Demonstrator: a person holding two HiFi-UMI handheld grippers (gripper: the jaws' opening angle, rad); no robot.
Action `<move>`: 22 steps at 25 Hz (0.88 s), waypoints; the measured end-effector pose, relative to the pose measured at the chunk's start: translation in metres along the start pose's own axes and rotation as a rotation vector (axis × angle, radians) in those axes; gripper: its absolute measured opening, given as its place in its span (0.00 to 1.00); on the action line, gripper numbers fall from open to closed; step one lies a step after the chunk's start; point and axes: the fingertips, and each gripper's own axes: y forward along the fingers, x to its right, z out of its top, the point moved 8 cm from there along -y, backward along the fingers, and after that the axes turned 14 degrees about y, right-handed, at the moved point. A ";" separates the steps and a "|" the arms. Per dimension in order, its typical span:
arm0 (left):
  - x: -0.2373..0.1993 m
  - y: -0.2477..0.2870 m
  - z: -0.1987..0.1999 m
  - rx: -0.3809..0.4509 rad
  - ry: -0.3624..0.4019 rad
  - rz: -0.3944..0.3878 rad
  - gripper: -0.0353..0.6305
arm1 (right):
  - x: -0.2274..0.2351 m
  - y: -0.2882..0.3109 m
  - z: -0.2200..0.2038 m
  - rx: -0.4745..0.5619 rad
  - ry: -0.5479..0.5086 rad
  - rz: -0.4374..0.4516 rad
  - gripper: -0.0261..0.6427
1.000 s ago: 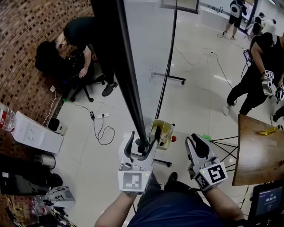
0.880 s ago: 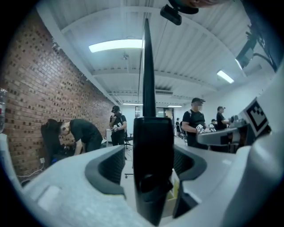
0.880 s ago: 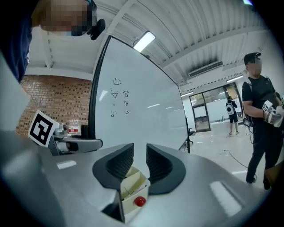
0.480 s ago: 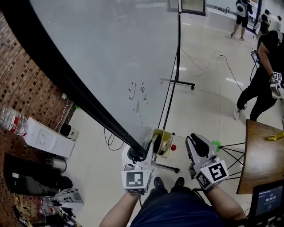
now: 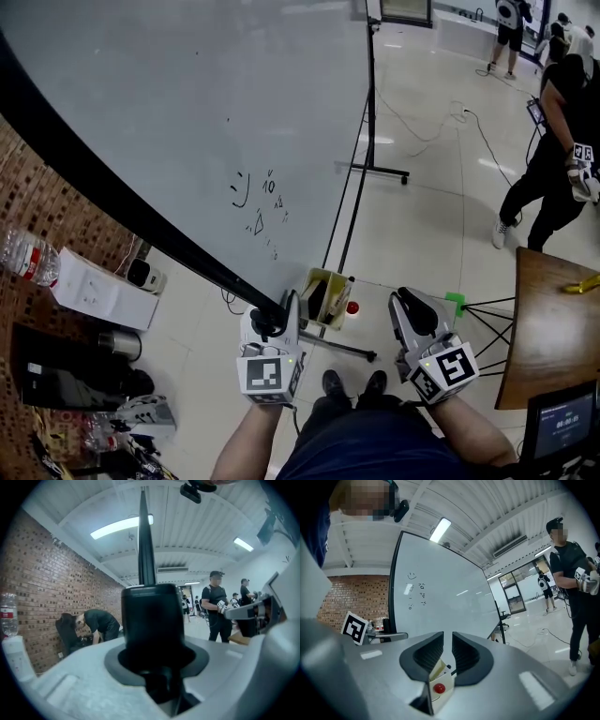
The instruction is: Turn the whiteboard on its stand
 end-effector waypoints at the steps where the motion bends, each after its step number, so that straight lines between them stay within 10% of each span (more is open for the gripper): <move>1: 0.000 0.000 -0.001 0.003 0.011 -0.005 0.27 | 0.001 -0.001 0.000 0.001 0.000 0.000 0.13; 22: 0.004 -0.008 -0.001 0.022 0.000 -0.060 0.26 | -0.035 -0.024 -0.001 0.040 -0.047 -0.122 0.12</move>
